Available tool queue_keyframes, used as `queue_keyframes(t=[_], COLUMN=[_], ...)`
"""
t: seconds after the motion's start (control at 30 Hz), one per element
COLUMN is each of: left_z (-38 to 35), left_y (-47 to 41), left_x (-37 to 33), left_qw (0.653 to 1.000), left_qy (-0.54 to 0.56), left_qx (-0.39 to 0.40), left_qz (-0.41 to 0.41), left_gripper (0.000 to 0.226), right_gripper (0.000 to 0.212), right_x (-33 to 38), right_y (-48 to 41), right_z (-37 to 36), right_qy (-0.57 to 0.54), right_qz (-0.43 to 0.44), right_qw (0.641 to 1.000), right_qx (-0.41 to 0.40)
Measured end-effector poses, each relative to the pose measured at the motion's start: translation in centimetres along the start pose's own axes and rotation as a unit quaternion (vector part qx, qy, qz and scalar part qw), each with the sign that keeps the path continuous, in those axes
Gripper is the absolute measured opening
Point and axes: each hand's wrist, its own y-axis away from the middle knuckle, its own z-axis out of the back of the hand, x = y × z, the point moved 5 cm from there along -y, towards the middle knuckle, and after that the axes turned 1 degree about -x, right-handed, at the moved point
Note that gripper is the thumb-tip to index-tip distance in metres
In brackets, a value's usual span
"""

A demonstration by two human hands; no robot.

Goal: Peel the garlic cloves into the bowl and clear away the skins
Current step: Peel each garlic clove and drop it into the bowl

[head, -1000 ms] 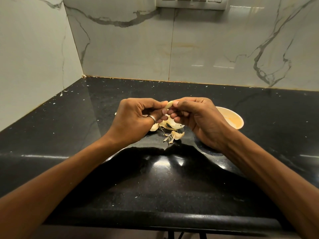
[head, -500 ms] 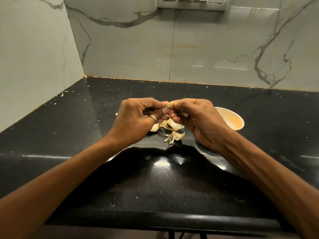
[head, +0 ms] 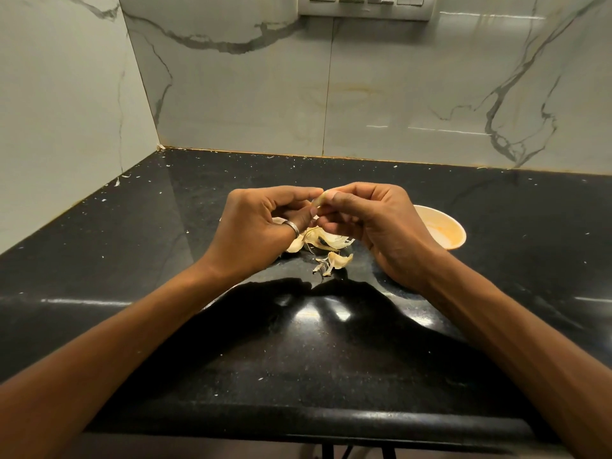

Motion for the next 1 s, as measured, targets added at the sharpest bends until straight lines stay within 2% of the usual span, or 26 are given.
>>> queue_keyframes(t=[0.13, 0.3, 0.47, 0.6, 0.8, 1.0], left_z=[0.1, 0.3, 0.5, 0.5, 0.3, -0.1], left_y=[0.0, -0.1, -0.2, -0.2, -0.1, 0.1], left_x=[-0.2, -0.2, 0.0, -0.1, 0.2, 0.3], left_qw=[0.999, 0.997, 0.998, 0.998, 0.996, 0.993], left_qy=[-0.032, -0.059, -0.053, -0.045, -0.048, -0.065], left_qx=[-0.011, -0.030, -0.038, -0.043, -0.044, -0.042], left_qz=[-0.028, -0.035, 0.001, 0.026, 0.057, 0.085], left_gripper=[0.029, 0.022, 0.019, 0.013, 0.011, 0.012], right_gripper=[0.014, 0.015, 0.017, 0.018, 0.020, 0.018], right_x=[-0.1, -0.2, -0.4, -0.4, -0.1, -0.4], right_y=[0.1, -0.1, -0.1, 0.1, 0.8, 1.0], right_z=[-0.1, -0.1, -0.4, -0.7, -1.6, -2.0], right_qy=[0.092, 0.144, 0.206, 0.304, 0.458, 0.493], right_qz=[0.047, 0.089, 0.145, 0.214, 0.335, 0.340], right_qw=[0.995, 0.986, 0.968, 0.928, 0.823, 0.801], right_qx=[-0.007, -0.002, -0.008, -0.026, -0.034, -0.032])
